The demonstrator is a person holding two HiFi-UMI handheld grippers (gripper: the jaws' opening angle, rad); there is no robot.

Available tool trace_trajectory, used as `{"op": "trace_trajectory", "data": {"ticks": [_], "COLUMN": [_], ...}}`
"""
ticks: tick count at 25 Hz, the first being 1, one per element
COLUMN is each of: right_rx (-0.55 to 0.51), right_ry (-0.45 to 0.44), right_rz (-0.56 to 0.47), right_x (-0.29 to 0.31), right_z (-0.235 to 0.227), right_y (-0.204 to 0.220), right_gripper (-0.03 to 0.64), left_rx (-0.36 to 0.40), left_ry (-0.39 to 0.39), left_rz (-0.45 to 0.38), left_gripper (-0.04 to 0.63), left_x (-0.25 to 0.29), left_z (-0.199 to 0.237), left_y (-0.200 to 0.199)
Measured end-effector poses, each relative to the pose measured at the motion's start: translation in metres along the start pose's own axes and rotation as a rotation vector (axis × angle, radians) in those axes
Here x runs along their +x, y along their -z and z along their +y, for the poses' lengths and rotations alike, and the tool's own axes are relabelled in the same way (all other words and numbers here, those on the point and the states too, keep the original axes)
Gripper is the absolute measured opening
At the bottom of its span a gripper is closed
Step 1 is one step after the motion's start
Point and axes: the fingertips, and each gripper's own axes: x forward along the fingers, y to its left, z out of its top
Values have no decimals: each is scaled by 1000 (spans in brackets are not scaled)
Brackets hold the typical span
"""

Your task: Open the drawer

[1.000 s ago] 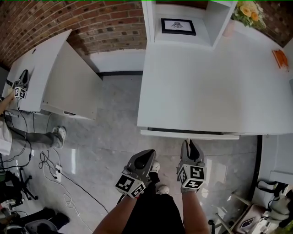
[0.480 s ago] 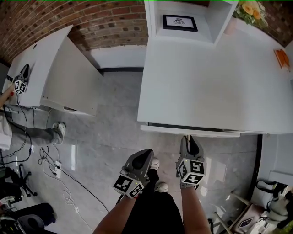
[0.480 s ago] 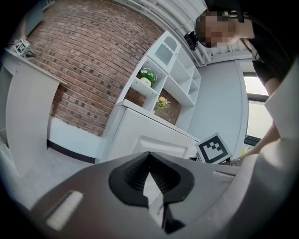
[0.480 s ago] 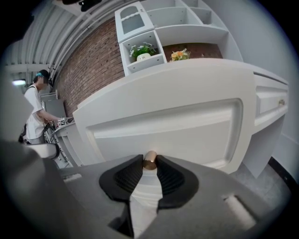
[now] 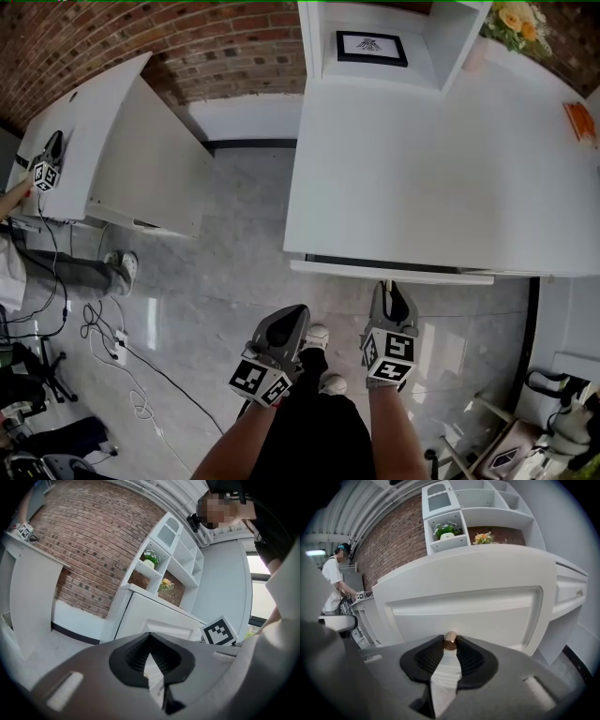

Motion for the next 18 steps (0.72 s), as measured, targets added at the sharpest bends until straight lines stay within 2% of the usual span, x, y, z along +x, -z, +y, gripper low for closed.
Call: {"op": "trace_trajectory", "data": {"ticks": [8,18], "right_rx": [33,24], "right_ry": [-23,-33], "right_rz": [-23,-16], "right_x": [-4,-15], "right_z": [0,3], "right_y": [1,7], "right_gripper": [83,83], "left_rx": [0,5], "left_ry": [-20,-29], "left_rz": [-2,-15], "left_gripper": [2,2], "left_x": [-8,-18], "left_z": [7,9], "left_y": [0,-3]}}
